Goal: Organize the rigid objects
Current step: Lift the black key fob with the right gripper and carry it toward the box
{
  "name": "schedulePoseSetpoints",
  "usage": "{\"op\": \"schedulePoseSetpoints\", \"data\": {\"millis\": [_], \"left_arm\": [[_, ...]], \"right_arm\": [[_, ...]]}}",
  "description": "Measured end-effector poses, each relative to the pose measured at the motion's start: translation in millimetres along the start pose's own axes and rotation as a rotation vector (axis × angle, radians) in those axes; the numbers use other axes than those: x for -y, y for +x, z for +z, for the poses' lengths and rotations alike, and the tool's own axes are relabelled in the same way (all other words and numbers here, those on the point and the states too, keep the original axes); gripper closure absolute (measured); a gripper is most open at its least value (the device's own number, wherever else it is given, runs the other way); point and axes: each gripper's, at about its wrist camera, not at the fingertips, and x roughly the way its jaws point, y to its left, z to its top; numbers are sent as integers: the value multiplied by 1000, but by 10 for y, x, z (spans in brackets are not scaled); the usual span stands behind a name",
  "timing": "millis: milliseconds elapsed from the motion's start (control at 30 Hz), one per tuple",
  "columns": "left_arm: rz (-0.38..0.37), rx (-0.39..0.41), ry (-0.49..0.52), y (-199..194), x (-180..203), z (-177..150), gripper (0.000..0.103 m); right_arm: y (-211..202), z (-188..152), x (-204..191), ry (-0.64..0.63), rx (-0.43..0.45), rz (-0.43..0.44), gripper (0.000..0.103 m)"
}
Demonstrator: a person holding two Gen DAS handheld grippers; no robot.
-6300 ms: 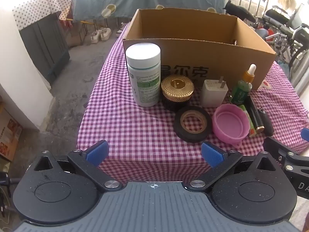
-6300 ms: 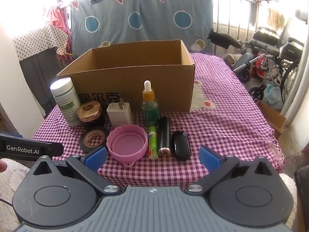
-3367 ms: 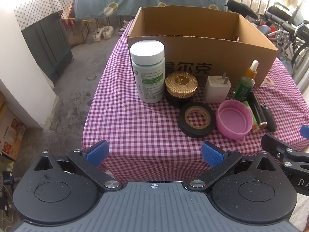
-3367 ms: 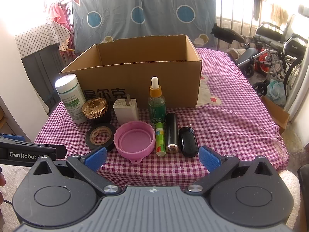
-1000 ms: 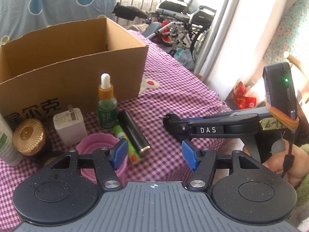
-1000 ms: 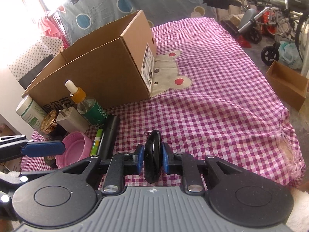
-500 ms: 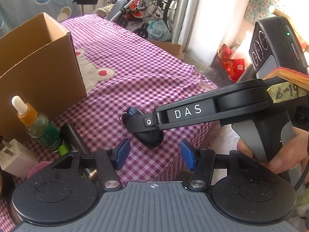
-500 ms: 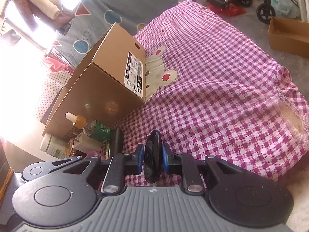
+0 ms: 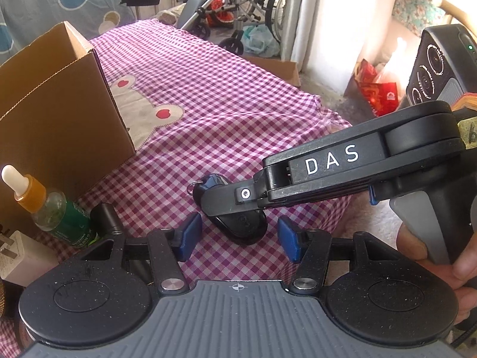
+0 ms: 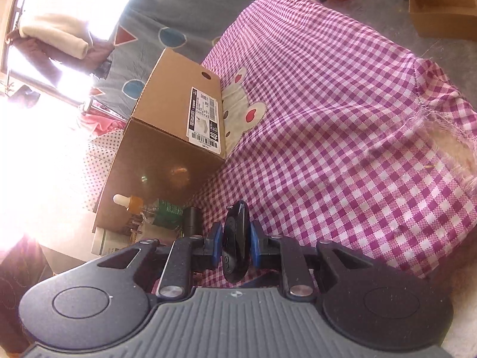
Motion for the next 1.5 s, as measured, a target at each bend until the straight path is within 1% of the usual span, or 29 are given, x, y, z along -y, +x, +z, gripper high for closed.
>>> {"op": "schedulePoseSetpoints", "data": {"millis": [33,67,100,300,533,833,1033,1100,1200,1300,1400,1500], "left_arm": [[3,5,-3,0,0,6,49],[3,6,-7,9,-6,19,54],[4,5,-10,11,-10,23,55],[19,29,-14,-59,4,6,56],[33,88,-12,-317,12,-26,56],[64,218,-7,-877,4,-61,56],[130,311,-33,-1276,-125,-94,56],[158,331,-48,-1385,-207,-98,56],[224,354,-70,-1555,-370,-83,56],[282,350,-108,-1656,-581,-49,56],[298,323,-167,-1708,-899,8,56],[297,288,-225,-1669,-1248,85,56]], "right_arm": [[1,-5,3,6,-2,6,82],[4,-11,-1,8,-5,9,84],[5,-19,-6,8,-5,6,85],[-4,-35,-75,7,8,12,85],[-64,-68,-314,-32,32,19,85],[-251,-157,-943,-158,102,38,85],[-287,-152,-1409,-262,114,92,85],[-241,-133,-1573,-296,105,114,85],[-91,-65,-1832,-344,79,152,85],[151,43,-2082,-384,32,188,85],[488,209,-2337,-399,-43,214,85],[879,408,-2478,-396,-121,212,86]]}}
